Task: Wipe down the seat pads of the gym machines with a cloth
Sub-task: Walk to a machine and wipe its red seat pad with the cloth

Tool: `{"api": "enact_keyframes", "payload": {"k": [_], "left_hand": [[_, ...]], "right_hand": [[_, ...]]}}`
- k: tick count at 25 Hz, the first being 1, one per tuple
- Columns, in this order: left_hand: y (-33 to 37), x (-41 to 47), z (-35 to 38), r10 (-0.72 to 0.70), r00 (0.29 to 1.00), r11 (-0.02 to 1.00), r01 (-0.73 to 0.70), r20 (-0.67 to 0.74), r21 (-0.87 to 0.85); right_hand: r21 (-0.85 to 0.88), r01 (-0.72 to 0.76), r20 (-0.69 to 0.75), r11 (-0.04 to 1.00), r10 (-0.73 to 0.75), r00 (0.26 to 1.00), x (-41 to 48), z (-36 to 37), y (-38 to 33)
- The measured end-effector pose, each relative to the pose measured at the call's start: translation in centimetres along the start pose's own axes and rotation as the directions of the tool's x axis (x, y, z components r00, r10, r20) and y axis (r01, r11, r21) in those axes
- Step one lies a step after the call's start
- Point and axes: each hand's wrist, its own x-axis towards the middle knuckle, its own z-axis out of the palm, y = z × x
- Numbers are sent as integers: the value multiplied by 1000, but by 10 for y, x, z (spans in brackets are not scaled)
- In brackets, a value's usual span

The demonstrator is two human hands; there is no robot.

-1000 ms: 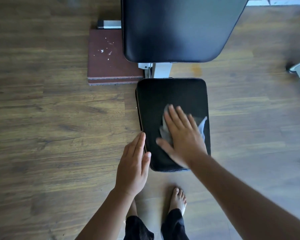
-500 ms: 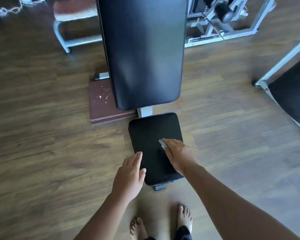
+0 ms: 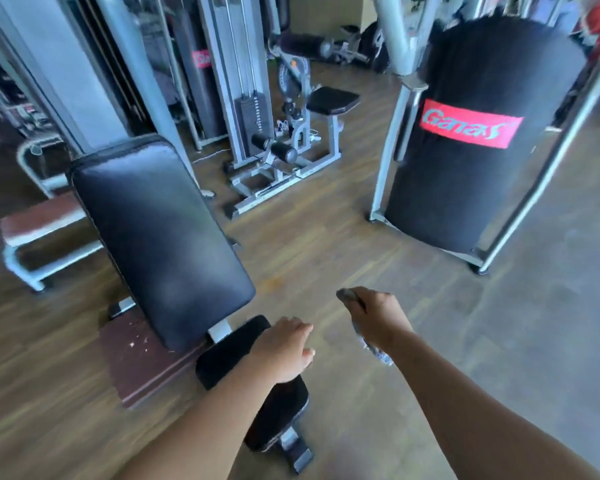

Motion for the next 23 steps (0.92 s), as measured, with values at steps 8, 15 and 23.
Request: {"api": "enact_keyframes", "payload": {"k": [8, 15, 23], "left_hand": [[186, 118, -42, 252, 965, 958, -258, 70, 123], [404, 216, -50, 394, 918, 908, -398, 52, 133], [596, 347, -57, 543, 827, 808, -562, 145, 177]], "right_hand": [[22, -189, -193, 982, 190, 963, -19, -172, 126], [58, -308, -296, 950, 311, 903, -42, -331, 274], [142, -416, -439, 898, 434, 787, -21, -468, 428]]}}
